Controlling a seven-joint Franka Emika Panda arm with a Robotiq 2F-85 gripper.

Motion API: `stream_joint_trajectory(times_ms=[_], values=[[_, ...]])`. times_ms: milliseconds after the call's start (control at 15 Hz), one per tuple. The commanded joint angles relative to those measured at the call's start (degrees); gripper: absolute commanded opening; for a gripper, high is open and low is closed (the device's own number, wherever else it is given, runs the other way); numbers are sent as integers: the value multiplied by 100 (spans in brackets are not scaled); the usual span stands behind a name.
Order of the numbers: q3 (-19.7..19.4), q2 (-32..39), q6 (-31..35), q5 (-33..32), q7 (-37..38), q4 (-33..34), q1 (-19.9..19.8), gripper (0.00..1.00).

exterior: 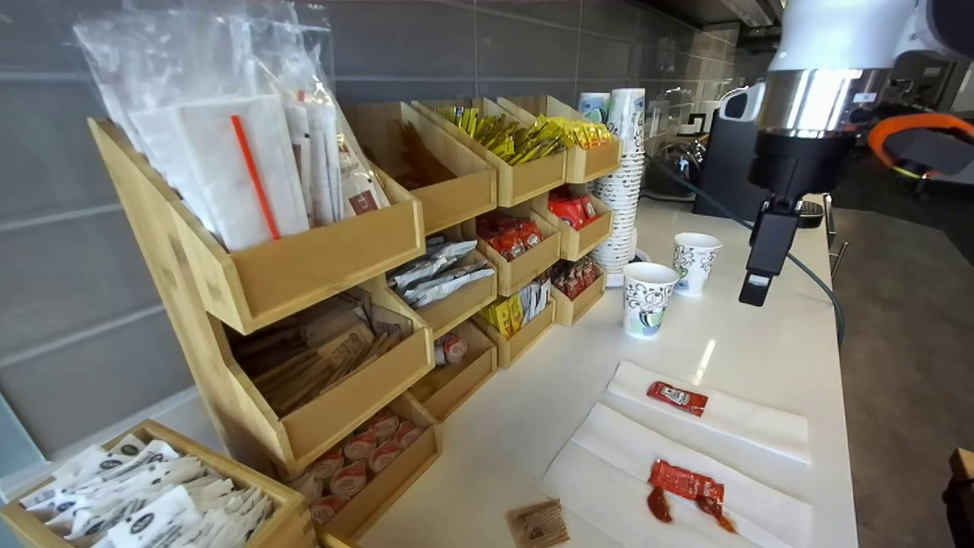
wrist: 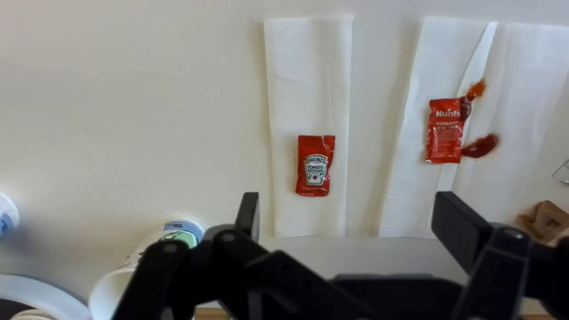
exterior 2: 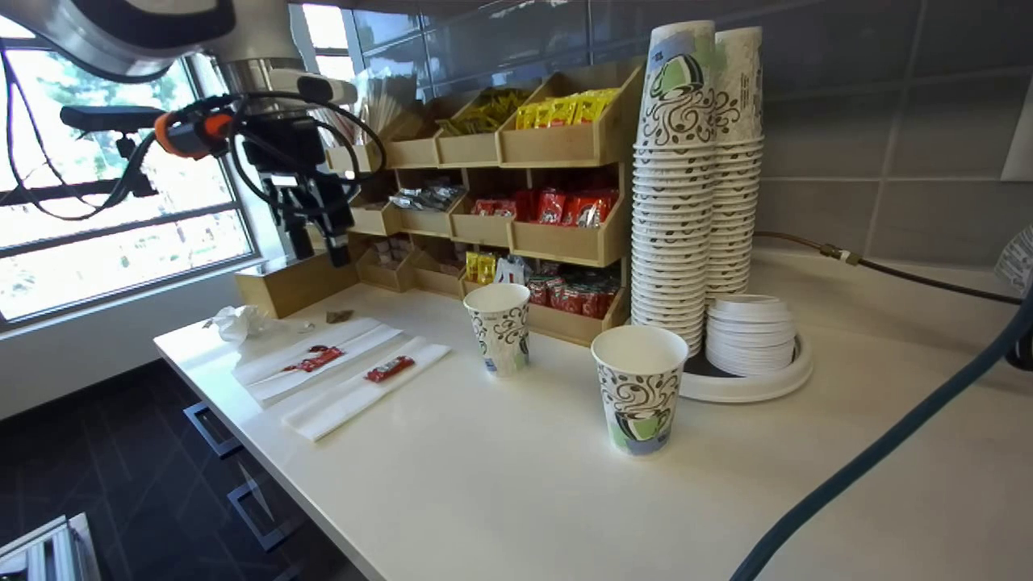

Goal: Press down the sauce sachet

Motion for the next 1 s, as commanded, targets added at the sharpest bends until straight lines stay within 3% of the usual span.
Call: stream_joint_trajectory(times_ms=[0,67,933], values=[[-87,386,493,393,-613,-69,222,100],[23,220,249,177,-283,-13,73,100],[13,822,600,267,-451,-20,113,100]])
